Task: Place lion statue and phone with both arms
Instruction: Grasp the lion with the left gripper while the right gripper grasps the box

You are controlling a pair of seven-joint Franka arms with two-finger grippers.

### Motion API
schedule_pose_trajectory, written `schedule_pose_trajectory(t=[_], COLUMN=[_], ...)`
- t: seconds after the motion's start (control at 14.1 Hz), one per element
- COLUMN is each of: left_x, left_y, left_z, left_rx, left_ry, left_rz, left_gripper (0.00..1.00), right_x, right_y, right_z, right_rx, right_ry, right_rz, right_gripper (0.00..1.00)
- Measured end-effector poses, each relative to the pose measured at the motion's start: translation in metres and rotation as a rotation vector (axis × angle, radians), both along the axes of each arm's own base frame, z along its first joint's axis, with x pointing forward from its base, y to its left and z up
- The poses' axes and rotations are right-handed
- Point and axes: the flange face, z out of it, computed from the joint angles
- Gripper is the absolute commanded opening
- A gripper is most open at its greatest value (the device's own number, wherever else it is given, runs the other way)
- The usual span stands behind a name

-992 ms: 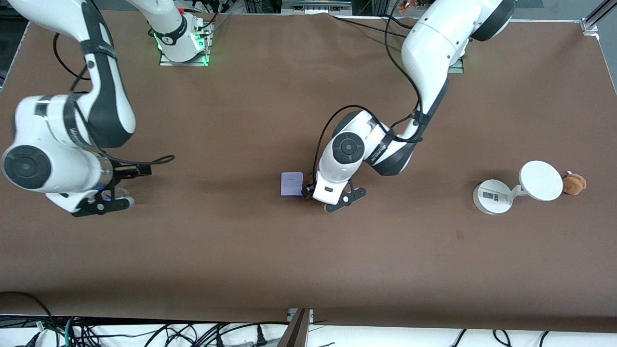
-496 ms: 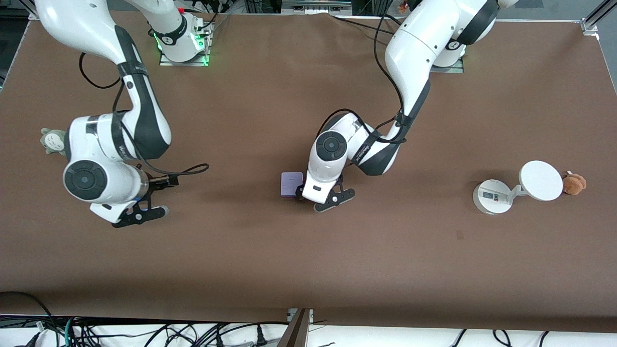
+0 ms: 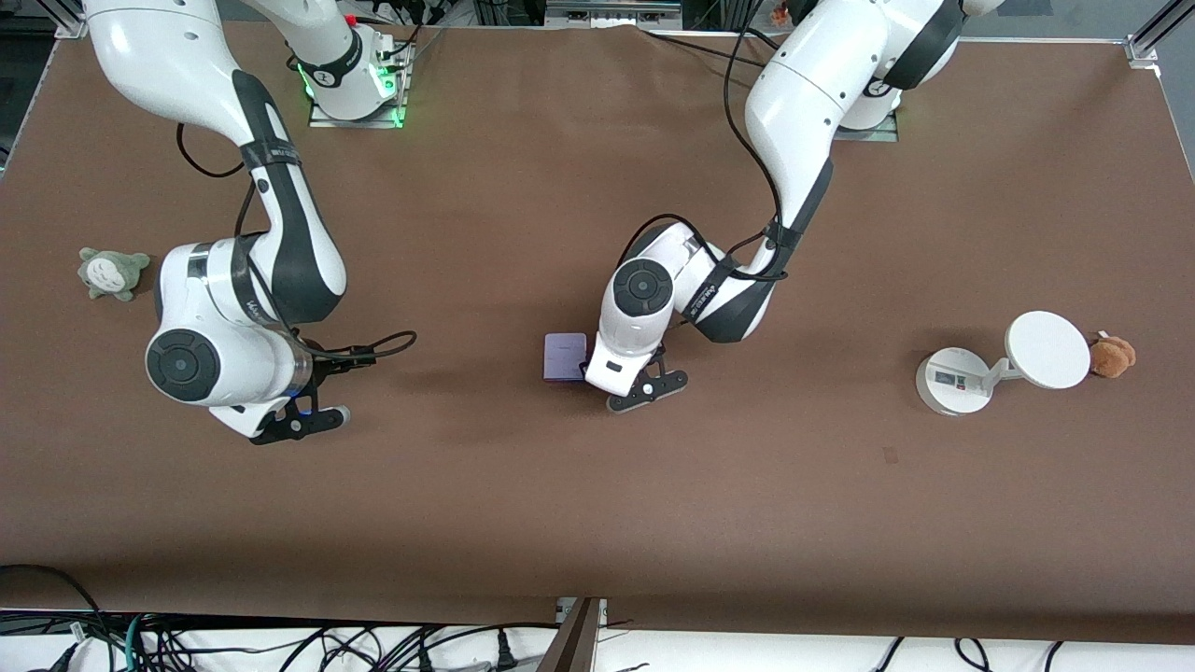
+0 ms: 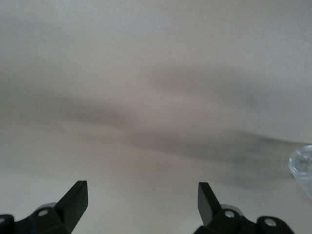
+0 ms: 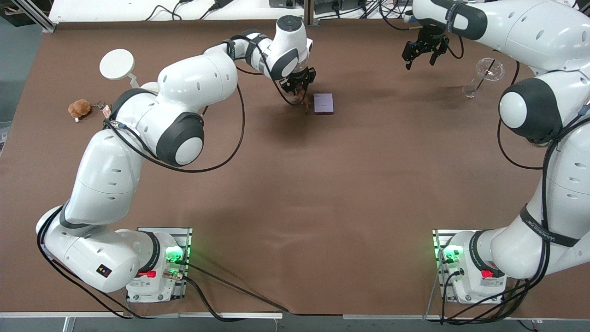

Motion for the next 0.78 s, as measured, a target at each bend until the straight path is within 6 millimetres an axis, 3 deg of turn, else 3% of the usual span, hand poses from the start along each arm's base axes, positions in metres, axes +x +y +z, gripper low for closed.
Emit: schedule_pose_trajectory(t=[0.21,0.35,0.42,0.78], left_x=[0.000,0.003,0.014,0.040], left_y=[-0.002,-0.001,0.007,0.075], left_z=[0.000,0.004,0.018,0.072], left_rx=[-0.004,-0.007,-0.008,0.077], left_ry=[-0.014,-0.027,-0.039,0.067], left_rz=[-0.072,-0.103,-0.105,-0.227], left_gripper=[0.00,0.00,0.00,0.00], right_x=[0.000,-0.005,-0.013,-0.028], right_y=[0.021,0.047,0.075,0.138], right_z=[-0.010,-0.014,-0.016,-0.041], right_rx=[-0.006,-0.022,-0.035,-0.042], right_ry=[-0.022,-0.030,-0.038,-0.082], right_rz=[-0.029,-0.080,-0.111,-0.114], right_gripper=[1.00,1.00,1.00,1.00])
